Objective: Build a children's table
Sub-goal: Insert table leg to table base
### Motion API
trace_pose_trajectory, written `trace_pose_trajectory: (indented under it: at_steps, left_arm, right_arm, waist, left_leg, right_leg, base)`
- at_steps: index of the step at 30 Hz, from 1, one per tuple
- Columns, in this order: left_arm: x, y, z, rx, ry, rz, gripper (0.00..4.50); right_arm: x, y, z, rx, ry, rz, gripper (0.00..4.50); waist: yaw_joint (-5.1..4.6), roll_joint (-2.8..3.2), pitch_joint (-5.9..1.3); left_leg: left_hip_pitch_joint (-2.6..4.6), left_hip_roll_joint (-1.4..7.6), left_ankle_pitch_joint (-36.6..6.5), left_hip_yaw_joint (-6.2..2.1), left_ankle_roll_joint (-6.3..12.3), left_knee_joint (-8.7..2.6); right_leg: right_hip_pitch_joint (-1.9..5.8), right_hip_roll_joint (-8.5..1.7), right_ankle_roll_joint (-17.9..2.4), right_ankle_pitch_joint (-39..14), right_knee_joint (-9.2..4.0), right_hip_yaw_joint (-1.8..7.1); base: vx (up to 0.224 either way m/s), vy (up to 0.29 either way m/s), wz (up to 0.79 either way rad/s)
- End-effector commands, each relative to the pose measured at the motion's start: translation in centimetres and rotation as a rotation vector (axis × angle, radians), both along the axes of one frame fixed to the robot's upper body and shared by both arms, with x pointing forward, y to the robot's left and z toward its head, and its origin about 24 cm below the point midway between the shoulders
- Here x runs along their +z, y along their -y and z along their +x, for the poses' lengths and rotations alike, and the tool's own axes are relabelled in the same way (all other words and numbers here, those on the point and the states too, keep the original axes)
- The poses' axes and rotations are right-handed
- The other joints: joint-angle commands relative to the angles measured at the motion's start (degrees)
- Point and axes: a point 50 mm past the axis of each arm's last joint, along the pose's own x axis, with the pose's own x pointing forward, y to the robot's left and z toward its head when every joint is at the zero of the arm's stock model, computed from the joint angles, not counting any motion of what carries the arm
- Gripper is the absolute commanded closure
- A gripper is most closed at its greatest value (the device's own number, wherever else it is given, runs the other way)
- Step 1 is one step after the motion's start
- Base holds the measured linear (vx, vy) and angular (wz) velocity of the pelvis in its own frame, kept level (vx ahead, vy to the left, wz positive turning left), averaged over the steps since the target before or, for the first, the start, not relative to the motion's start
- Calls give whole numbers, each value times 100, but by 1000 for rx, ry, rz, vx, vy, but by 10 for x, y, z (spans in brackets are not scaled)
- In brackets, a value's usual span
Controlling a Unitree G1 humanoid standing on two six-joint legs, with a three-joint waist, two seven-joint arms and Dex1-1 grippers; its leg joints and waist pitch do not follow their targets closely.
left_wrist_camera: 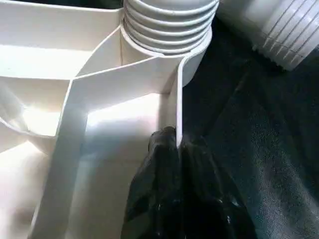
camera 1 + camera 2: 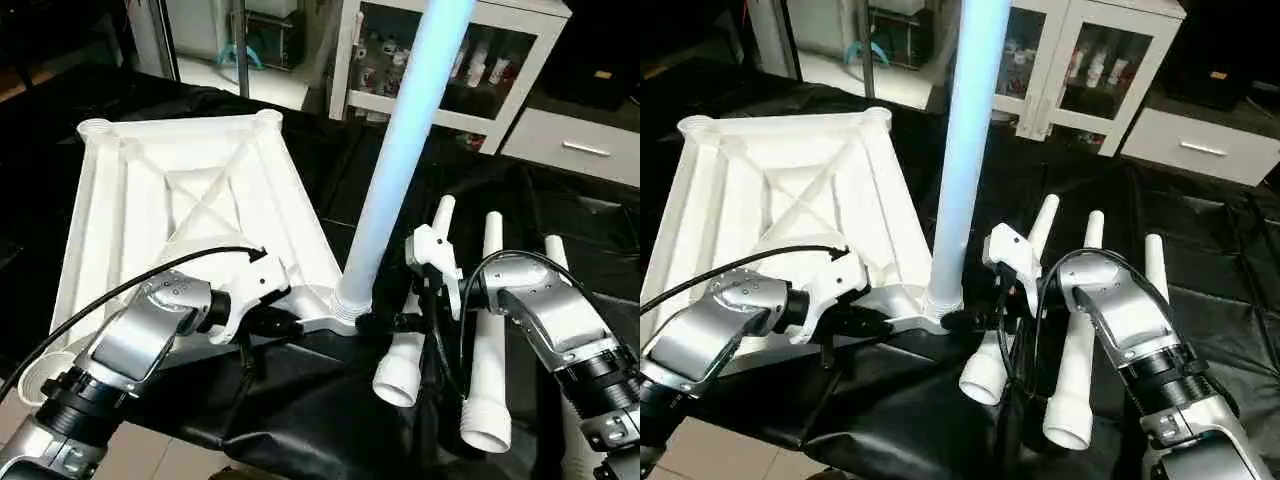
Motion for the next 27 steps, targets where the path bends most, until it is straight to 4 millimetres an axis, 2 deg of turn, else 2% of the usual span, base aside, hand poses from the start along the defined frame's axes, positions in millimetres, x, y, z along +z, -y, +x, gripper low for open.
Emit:
trace_pose_trajectory:
  at_steps: [1,13,16,22,27]
  left_arm:
    - [10,13,0,-77,28,-50,450]
    - [9,13,0,-84,27,-47,450]
    - [9,13,0,-85,26,-48,450]
    - [9,13,-1,-85,27,-50,450]
    - [9,13,-1,-88,25,-53,450]
  right_arm:
    - [-1,-2,-2,36,2,-14,108]
    - [-6,-4,-5,72,-4,-41,209]
    - [-6,-5,-1,51,27,-49,209]
    - [-5,-6,0,21,7,-14,151]
    - [-7,-8,-1,24,17,-21,126]
  waist:
    - [-19,50,-378]
    - [-10,48,-380]
    - [-11,41,-379]
    - [-23,47,-368]
    - [-22,50,-378]
  left_leg:
    - [38,241,-231,-35,292,-412]
    - [36,235,-245,-35,276,-401]
    - [29,235,-268,-36,262,-394]
    - [32,238,-491,-46,185,-404]
    - [27,235,-388,-47,189,-398]
  right_leg:
    - [353,-425,-1486,-297,-274,259]
    - [354,-426,-1467,-329,-269,261]
    - [351,-428,-1449,-397,-271,263]
    - [343,-429,-1376,-726,-300,267]
    - [346,-424,-1382,-579,-278,264]
  base:
    - [0,0,0]
    - [0,0,0]
    - [0,0,0]
    - [0,0,0]
    - [0,0,0]
